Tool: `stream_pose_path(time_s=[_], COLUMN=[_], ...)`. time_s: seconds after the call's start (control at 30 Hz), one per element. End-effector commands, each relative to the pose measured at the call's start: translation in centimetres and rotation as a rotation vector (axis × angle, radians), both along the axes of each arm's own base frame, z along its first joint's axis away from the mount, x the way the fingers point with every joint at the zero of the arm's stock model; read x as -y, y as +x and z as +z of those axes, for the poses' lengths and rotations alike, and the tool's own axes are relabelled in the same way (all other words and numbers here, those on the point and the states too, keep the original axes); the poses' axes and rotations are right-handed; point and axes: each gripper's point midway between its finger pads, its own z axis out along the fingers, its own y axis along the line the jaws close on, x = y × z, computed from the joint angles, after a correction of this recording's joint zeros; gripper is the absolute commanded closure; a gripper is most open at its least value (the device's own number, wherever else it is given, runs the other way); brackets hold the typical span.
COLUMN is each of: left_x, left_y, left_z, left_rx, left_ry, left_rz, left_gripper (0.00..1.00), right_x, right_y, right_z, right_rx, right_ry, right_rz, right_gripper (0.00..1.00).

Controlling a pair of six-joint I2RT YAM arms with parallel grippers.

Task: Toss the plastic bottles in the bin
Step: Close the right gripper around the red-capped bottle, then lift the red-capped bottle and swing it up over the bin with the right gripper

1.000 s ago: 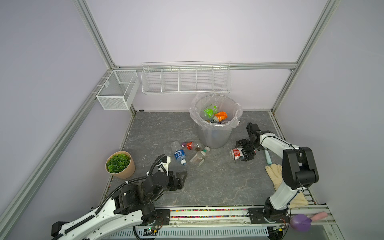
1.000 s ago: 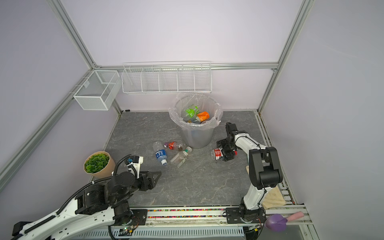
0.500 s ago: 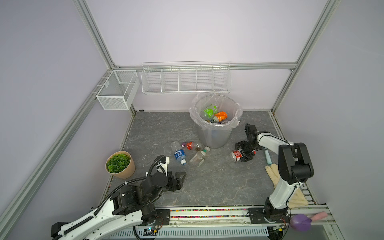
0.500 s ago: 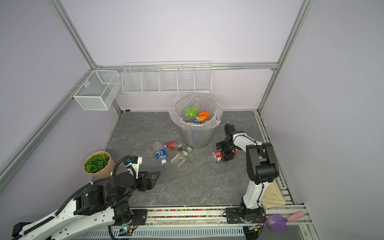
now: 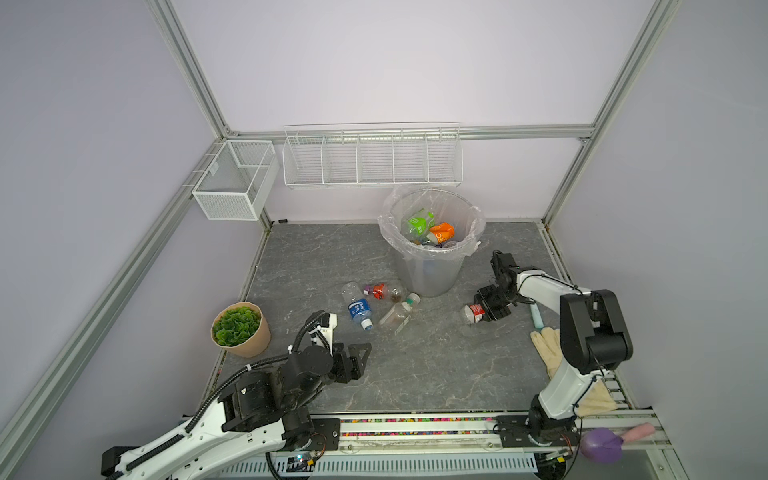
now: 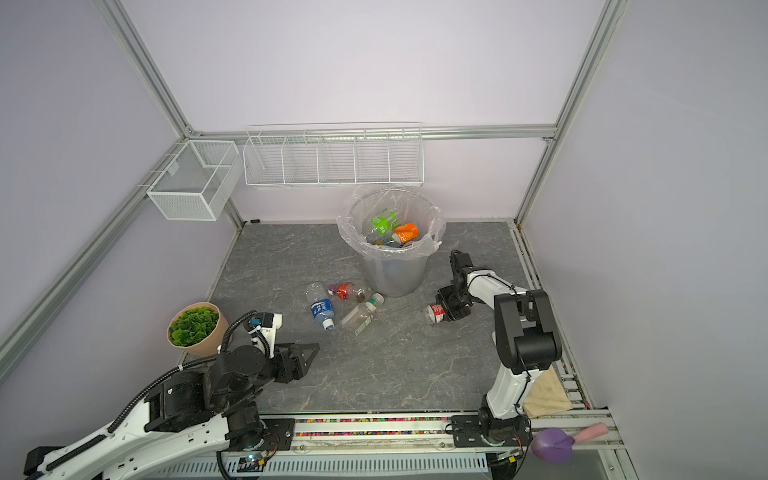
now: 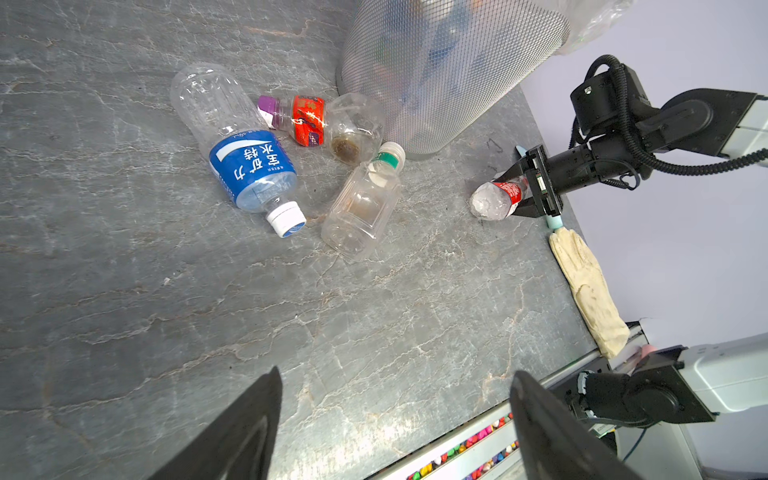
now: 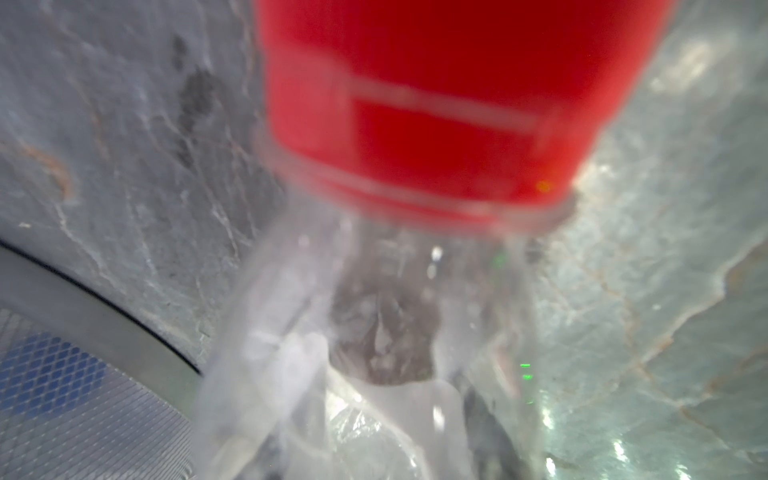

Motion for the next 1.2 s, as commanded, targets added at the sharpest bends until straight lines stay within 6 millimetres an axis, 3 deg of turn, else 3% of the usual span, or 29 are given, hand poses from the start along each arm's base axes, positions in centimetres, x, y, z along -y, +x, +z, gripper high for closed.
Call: stream_pose_path(time_s=[0.0, 0.33, 0.47, 0.63, 0.73, 0.87, 1.03, 1.17], left_x=[-0.6, 0.0, 0.2, 0.6, 1.0, 1.3, 1.6, 2.2], left_y=[-0.1, 0.1, 0.1, 0.2, 0.2, 0.3, 0.4, 0.5], left_z=[-0.2, -0.3, -0.3, -0.2, 0.1, 0.0, -0.1, 0.1], left_rx=[-0.007, -0.010, -0.009, -0.007, -0.002, -0.004, -0.004, -0.001], left_ry=[0.008, 0.010, 0.007, -0.009, -0.027, -0.026, -0.033, -0.053], left_rz=[0.019, 0.011, 0.006, 0.002, -0.003, -0.007, -0.007, -0.014], left_gripper=[0.15, 0.15, 0.15, 0.15, 0.15, 0.15, 0.15, 0.15], right_x=[0.2, -0.5, -0.7, -2.7, -3.5, -3.7, -4.8, -7.8], right_y=[-0.7, 0.3, 1.2, 1.1, 1.0, -0.2, -3.7, -7.0], right_z=[1.0, 5.8, 9.3, 14.2, 18.1, 24.9, 32.2, 37.2], right_rx=[0.020, 0.195, 0.311, 0.480, 0.633, 0.880, 1.099, 1.293], right_ry=[-0.017, -0.006, -0.020, -0.049, -0.060, -0.121, -0.208, -0.257], right_rz=[-0.012, 0.075, 0.146, 0.291, 0.354, 0.408, 0.493, 0.659], right_gripper=[0.94, 0.94, 0.94, 0.94, 0.94, 0.94, 0.93, 0.93])
